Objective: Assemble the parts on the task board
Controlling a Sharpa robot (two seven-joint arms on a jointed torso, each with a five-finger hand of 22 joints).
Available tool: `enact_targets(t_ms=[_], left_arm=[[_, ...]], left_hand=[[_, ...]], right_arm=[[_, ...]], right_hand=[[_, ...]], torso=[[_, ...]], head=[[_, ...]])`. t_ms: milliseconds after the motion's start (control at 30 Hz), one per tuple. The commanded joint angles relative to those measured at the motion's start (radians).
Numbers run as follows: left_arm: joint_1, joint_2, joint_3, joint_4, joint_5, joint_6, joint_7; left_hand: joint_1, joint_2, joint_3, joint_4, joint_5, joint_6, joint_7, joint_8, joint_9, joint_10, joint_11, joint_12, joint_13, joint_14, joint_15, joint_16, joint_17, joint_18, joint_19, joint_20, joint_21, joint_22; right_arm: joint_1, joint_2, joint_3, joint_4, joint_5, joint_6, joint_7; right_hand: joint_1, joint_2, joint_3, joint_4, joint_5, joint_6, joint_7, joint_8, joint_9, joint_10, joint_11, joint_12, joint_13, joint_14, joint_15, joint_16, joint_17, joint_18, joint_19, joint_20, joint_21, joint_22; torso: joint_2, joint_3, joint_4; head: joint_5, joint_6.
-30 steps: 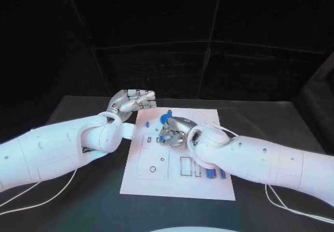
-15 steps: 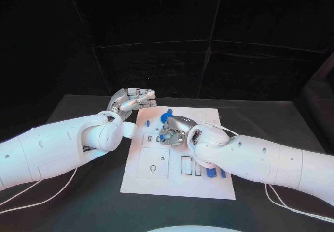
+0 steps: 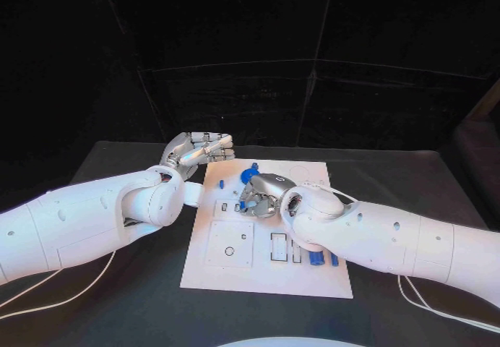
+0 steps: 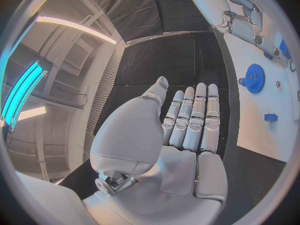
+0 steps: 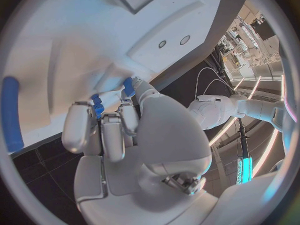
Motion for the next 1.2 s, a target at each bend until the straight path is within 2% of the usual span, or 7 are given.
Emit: enact_targets(t_ms=[33, 233, 700, 967, 1200], left_arm=[[0.002, 0.000, 0.001, 0.001, -0.001, 0.005, 0.011], [0.002, 0.001, 0.001, 0.002, -0.001, 0.006, 0.011], [0.002, 0.000, 0.001, 0.003, -0.001, 0.007, 0.011], [0.002, 0.000, 0.001, 0.003, -0.001, 0.007, 0.011], [0.002, 0.000, 0.001, 0.002, -0.001, 0.008, 0.011]], left_hand=[[0.002, 0.012, 0.000, -0.006, -0.001, 0.000, 0.003, -0.007, -0.001, 0.008, 0.000, -0.006, -0.002, 0.001, 0.001, -0.005, -0.001, 0.014, 0.004, -0.001, -0.006, 0.001], [0.002, 0.011, 0.000, -0.006, -0.001, 0.000, 0.003, -0.007, -0.001, 0.008, 0.000, -0.007, -0.002, 0.001, 0.001, -0.005, -0.001, 0.014, 0.004, -0.001, -0.006, 0.001], [0.002, 0.011, 0.000, -0.006, -0.001, 0.000, 0.003, -0.007, -0.001, 0.008, 0.000, -0.007, -0.002, 0.001, 0.001, -0.005, -0.001, 0.014, 0.004, -0.001, -0.006, 0.001], [0.002, 0.011, 0.000, -0.006, -0.001, 0.000, 0.003, -0.007, -0.001, 0.008, 0.000, -0.007, -0.002, 0.001, 0.001, -0.005, -0.001, 0.014, 0.004, -0.001, -0.006, 0.001], [0.002, 0.011, 0.000, -0.006, -0.001, 0.000, 0.003, -0.007, -0.001, 0.008, 0.000, -0.007, -0.002, 0.001, 0.001, -0.005, -0.001, 0.014, 0.004, -0.001, -0.006, 0.001]], right_arm=[[-0.006, -0.004, -0.006, -0.004, -0.024, 0.055, -0.045], [-0.007, -0.003, -0.006, -0.004, -0.035, 0.065, -0.065], [-0.010, -0.003, -0.006, 0.001, -0.040, 0.052, -0.075], [-0.010, -0.001, -0.006, 0.001, -0.041, 0.049, -0.075], [-0.010, 0.001, -0.006, 0.000, -0.041, 0.042, -0.074]], right_hand=[[-0.014, -0.001, 0.006, 0.001, -0.003, -0.004, 0.004, -0.002, 0.002, -0.005, 0.005, -0.005, -0.001, 0.085, 0.005, -0.002, 0.184, -0.007, 0.001, 0.004, 0.003, -0.001], [-0.018, -0.004, 0.007, 0.002, -0.001, -0.004, 0.004, -0.002, 0.002, -0.006, 0.005, -0.005, -0.001, 0.085, 0.006, -0.003, 0.183, -0.007, 0.000, 0.005, 0.003, -0.002], [-0.034, -0.011, 0.012, 0.006, 0.015, -0.004, 0.005, -0.005, 0.002, -0.006, 0.006, -0.006, 0.000, 0.085, 0.007, -0.004, 0.182, -0.007, 0.000, 0.007, 0.003, -0.002], [-0.039, -0.016, 0.014, 0.006, 0.020, -0.006, 0.005, -0.006, 0.002, -0.007, 0.006, -0.006, -0.001, 0.085, 0.007, -0.004, 0.182, -0.007, 0.000, 0.007, 0.003, -0.002], [-0.061, -0.032, 0.014, 0.012, 0.012, -0.029, 0.013, -0.022, -0.003, -0.020, 0.013, -0.024, -0.016, 0.085, 0.011, -0.005, 0.181, -0.007, 0.000, 0.010, 0.002, -0.003]], torso=[[0.000, 0.0004, -0.0014], [0.000, -0.0001, 0.0002], [0.001, 0.0008, -0.0019], [0.000, 0.0009, -0.0008], [0.000, 0.0007, -0.0018]], head=[[-0.001, -0.001], [-0.006, -0.001], [-0.001, -0.002], [-0.001, -0.003], [0.000, -0.003]])
